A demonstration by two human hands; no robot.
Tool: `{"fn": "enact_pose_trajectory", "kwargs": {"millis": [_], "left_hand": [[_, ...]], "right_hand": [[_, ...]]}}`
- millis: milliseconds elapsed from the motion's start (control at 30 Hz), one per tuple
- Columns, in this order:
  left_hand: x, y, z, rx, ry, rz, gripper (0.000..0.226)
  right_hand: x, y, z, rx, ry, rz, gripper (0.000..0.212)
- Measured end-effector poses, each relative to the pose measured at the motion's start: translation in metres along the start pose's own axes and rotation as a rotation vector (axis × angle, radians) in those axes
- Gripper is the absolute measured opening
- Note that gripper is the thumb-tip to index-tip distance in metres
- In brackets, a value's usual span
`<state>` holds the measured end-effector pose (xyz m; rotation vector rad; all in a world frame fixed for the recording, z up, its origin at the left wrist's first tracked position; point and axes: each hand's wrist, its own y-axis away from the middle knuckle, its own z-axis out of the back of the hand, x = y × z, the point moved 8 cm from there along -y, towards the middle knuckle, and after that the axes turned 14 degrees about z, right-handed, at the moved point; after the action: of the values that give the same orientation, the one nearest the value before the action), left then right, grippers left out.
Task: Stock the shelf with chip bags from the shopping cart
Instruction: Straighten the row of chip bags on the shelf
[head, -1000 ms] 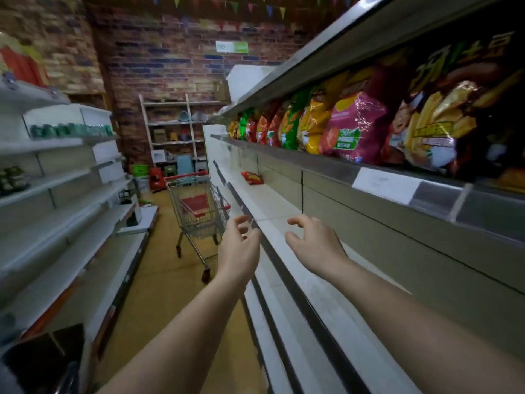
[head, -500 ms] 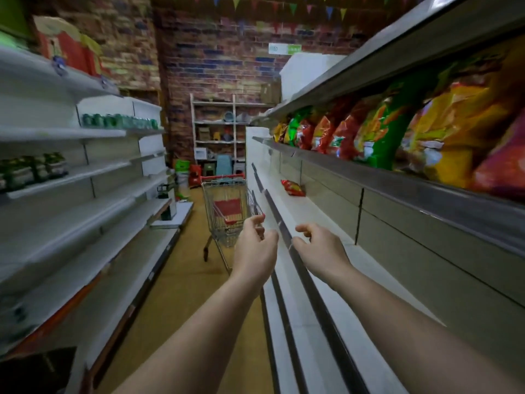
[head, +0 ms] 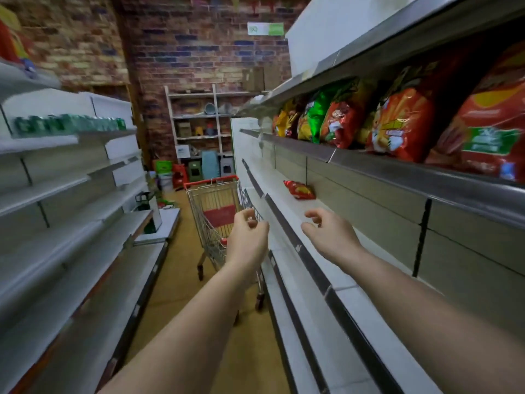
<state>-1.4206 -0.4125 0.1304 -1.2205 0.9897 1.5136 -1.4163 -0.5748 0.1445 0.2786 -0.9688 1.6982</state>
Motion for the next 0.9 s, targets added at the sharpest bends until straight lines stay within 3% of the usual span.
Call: {"fn": "enact_pose_trajectory", "kwargs": {"millis": [667, 900], "left_hand": [[0.002, -0.45, -0.072, 0.113, -0.063, 0.053, 0.042], [0.019, -0.604, -0.109, 0.258, -0.12, 0.048, 0.042]], "right_hand": [[-0.184, -0.388, -0.165, -0.017, 0.042, -0.17, 0.041], [-0.249, -0.483, -0.232, -0.099, 0.111, -0.311, 0.042]]}}
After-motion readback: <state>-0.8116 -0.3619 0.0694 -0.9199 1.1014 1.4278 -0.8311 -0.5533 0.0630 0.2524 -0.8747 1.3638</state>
